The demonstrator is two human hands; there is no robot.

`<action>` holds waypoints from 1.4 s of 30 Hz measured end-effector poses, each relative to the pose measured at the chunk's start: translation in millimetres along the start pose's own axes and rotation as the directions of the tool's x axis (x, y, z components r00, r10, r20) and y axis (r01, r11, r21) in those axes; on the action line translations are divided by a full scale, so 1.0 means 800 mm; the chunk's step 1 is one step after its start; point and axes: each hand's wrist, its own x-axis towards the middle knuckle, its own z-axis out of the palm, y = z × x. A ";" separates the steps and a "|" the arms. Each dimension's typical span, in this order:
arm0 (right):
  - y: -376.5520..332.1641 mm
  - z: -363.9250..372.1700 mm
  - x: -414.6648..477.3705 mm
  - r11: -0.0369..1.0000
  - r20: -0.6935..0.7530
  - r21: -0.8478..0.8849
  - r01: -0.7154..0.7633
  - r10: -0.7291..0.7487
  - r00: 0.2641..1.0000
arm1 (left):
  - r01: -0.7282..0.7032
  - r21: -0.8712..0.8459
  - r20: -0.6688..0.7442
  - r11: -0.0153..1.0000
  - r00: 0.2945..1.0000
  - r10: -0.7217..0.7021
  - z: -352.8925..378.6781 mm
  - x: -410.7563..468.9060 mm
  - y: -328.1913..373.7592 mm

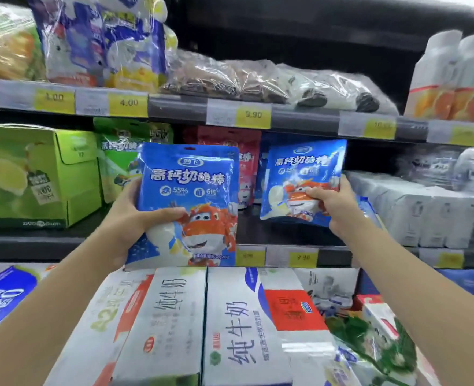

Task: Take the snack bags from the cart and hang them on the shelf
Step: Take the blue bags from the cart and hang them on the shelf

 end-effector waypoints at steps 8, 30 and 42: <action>0.018 -0.002 0.088 0.940 0.124 -0.324 0.109 -0.072 0.990 | -0.096 -0.019 0.059 0.995 0.994 0.097 0.018 0.079 -0.018; -0.003 0.016 0.214 0.941 0.297 -0.275 -0.198 0.279 0.913 | -0.126 0.000 0.117 0.992 0.985 0.125 0.022 0.135 -0.038; -0.030 0.004 0.048 0.850 -0.039 -0.455 0.267 -0.318 0.947 | -0.109 -0.075 0.194 0.991 0.974 0.121 0.089 0.105 -0.027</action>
